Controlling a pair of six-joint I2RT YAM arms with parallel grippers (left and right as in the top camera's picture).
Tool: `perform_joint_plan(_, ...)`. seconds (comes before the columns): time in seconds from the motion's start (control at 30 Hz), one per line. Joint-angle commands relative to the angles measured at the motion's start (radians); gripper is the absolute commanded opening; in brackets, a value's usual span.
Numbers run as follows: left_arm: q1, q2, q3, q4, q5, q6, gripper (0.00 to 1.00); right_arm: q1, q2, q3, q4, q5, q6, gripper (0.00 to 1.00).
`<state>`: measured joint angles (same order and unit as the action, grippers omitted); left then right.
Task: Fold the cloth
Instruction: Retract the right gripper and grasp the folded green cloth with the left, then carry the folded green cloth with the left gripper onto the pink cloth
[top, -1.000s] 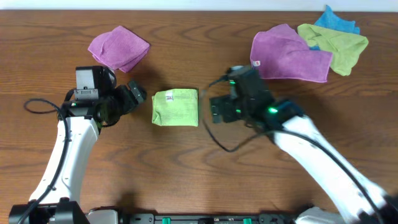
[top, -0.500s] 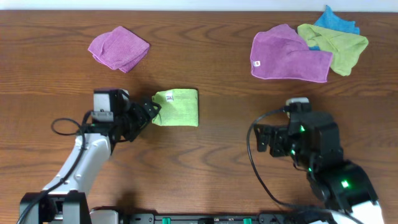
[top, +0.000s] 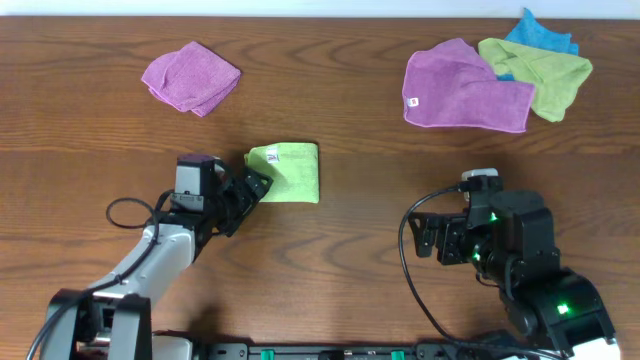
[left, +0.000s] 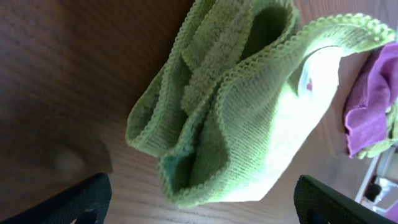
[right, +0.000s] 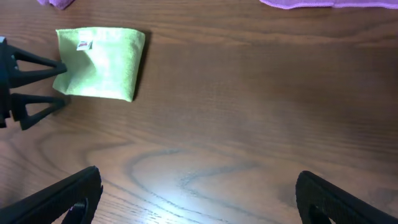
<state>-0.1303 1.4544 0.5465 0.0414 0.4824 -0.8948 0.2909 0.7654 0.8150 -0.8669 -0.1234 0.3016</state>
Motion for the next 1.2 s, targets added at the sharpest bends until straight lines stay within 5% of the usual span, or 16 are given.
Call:
perform_joint_plan(0.0,-0.015,0.036,-0.005,0.025,-0.049,-0.027,0.95,-0.009,-0.003,-0.006,-0.002,-0.012,-0.023,0.99)
perform_joint_plan(0.27,-0.017,0.143,-0.005,0.164,-0.052,-0.038,1.00,-0.009,-0.003,-0.006,-0.002,-0.012,-0.023,0.99)
perform_joint_plan(0.5,-0.018,0.185,-0.004,0.222,-0.090,-0.041,0.56,-0.009,-0.002,-0.006,-0.002,-0.012,-0.023,0.99)
perform_joint_plan(0.57,-0.022,0.203,-0.005,0.241,-0.090,-0.040,0.31,-0.009,-0.002,-0.006,-0.002,-0.012,-0.023,0.99)
perform_joint_plan(0.77,-0.039,0.261,-0.004,0.351,-0.092,-0.002,0.06,-0.009,-0.002,-0.006,-0.006,-0.015,-0.023,0.99)
perform_joint_plan(1.17,-0.027,0.264,0.276,0.285,-0.048,0.028,0.06,-0.009,0.000,-0.006,-0.017,-0.007,-0.030,0.99)
